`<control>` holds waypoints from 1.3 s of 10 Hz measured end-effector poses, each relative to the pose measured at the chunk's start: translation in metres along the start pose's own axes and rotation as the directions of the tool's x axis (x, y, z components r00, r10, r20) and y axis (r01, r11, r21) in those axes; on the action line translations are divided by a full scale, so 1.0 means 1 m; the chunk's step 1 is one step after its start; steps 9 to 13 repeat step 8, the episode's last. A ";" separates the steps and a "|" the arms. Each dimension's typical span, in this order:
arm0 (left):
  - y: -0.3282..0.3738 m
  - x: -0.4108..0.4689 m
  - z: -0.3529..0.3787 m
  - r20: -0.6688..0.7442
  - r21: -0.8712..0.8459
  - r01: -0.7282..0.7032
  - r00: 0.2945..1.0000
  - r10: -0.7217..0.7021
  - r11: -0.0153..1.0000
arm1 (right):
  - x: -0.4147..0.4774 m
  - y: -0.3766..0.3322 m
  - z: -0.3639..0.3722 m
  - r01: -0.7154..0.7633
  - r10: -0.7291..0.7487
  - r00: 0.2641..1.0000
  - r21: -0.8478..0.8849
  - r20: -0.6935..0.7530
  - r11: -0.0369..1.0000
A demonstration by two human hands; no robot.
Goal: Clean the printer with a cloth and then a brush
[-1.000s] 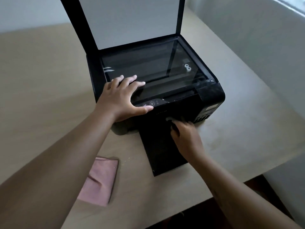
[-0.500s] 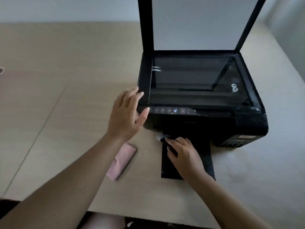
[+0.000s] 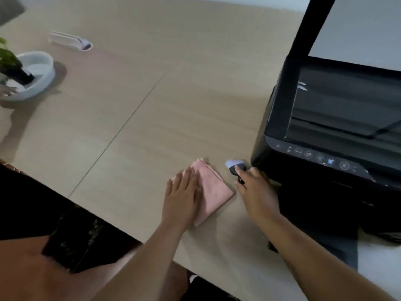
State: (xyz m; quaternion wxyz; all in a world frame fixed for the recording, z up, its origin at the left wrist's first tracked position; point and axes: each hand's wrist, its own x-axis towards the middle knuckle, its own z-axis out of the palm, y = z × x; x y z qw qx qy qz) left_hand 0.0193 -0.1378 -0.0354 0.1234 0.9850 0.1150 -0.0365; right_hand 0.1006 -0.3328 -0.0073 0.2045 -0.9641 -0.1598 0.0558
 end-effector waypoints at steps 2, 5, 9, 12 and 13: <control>-0.043 0.049 -0.011 -0.008 0.107 -0.252 0.967 0.254 0.962 | 0.025 -0.018 0.019 -0.036 0.037 0.998 -0.034 0.049 0.999; -0.027 0.052 -0.014 -0.013 -0.010 -0.134 0.991 0.134 0.991 | 0.039 -0.043 0.036 -0.155 0.155 0.988 -0.026 0.003 0.988; -0.071 0.076 -0.007 0.048 0.100 -0.311 0.950 0.308 0.945 | 0.025 -0.047 0.042 -0.139 0.132 0.985 -0.064 -0.110 0.988; -0.071 0.076 -0.007 0.048 0.100 -0.311 0.950 0.308 0.945 | 0.025 -0.047 0.042 -0.139 0.132 0.985 -0.064 -0.110 0.988; -0.071 0.076 -0.007 0.048 0.100 -0.311 0.950 0.308 0.945 | 0.025 -0.047 0.042 -0.139 0.132 0.985 -0.064 -0.110 0.988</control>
